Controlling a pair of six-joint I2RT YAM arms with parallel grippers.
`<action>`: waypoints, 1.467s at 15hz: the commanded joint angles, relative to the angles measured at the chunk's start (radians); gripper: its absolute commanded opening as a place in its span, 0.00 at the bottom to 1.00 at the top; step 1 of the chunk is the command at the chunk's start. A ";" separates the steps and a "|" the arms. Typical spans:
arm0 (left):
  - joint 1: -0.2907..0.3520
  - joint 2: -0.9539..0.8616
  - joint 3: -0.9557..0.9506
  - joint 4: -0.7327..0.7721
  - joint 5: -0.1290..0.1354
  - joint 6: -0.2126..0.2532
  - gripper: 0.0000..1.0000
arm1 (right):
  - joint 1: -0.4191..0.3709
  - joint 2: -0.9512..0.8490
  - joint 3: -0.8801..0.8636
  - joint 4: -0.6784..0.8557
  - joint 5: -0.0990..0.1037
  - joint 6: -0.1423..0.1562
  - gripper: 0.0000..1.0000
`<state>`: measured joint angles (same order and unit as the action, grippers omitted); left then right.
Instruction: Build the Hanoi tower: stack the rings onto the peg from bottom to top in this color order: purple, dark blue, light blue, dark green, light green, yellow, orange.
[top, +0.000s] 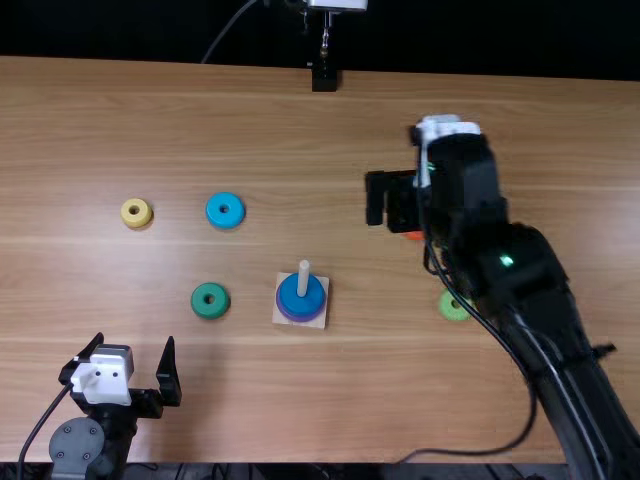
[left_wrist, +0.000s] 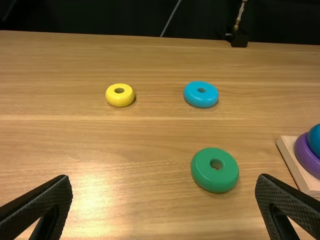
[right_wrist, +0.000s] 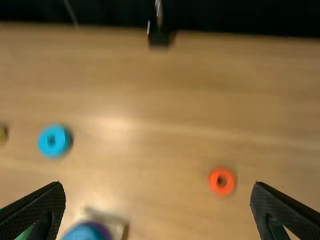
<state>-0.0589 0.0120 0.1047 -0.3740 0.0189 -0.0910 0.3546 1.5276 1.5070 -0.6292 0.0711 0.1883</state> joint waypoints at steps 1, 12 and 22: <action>-0.007 -0.012 -0.105 -0.077 0.003 0.006 1.00 | -0.054 -0.092 -0.102 0.080 -0.018 0.001 1.00; -0.007 -0.012 -0.105 -0.077 0.003 0.006 1.00 | -0.407 -1.023 -0.923 0.494 -0.145 -0.194 1.00; -0.007 -0.012 -0.105 -0.077 0.003 0.006 1.00 | -0.405 -1.486 -1.358 0.321 -0.137 -0.234 1.00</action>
<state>-0.0589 0.0116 0.1047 -0.3744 0.0189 -0.0910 -0.0402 0.0566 0.1608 -0.3119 -0.0601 -0.0406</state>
